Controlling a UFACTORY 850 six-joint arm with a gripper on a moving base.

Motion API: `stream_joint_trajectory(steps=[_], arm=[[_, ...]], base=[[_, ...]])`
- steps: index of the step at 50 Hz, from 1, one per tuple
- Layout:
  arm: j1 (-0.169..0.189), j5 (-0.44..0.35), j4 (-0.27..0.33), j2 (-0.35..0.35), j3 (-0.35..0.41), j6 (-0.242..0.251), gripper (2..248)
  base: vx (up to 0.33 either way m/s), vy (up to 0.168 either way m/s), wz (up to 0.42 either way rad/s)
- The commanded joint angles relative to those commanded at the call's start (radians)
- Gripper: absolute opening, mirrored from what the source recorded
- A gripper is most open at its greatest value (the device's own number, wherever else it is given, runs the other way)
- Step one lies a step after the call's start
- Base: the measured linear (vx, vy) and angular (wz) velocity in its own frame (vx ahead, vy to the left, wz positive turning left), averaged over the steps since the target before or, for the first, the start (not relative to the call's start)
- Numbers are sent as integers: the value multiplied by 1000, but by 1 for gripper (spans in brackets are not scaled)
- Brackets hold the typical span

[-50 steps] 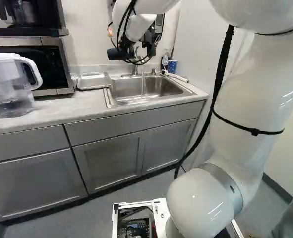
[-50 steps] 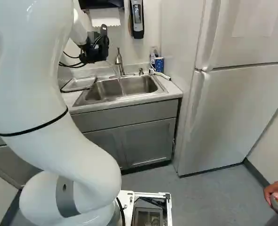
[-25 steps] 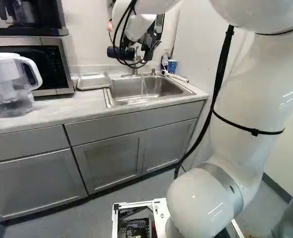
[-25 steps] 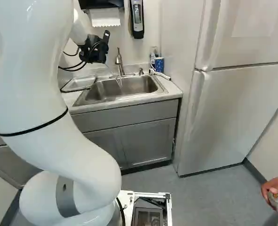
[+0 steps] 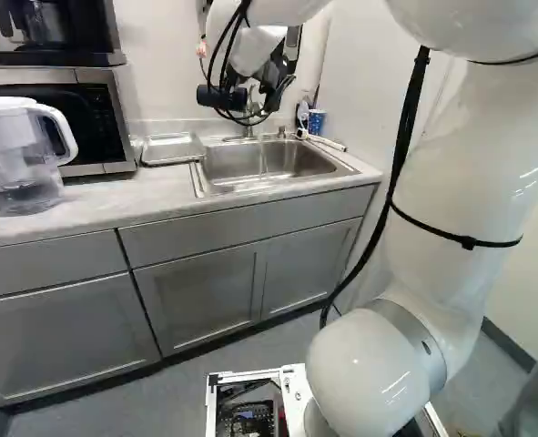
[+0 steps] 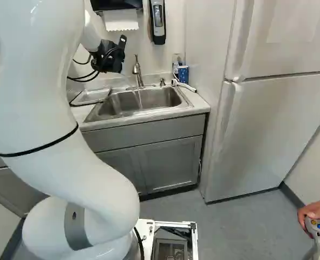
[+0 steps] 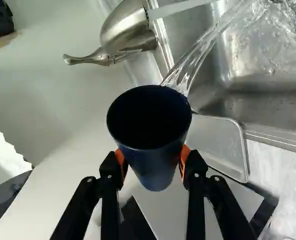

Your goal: Rinse the cup and place it in the tray

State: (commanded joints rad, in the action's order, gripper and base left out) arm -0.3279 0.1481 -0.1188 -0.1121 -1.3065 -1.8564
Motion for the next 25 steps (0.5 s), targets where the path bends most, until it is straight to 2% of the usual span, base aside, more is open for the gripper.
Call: stream_joint_trajectory(steps=[25], arm=[[0, 0, 0, 0, 0, -6, 121]], base=[[0, 0, 0]])
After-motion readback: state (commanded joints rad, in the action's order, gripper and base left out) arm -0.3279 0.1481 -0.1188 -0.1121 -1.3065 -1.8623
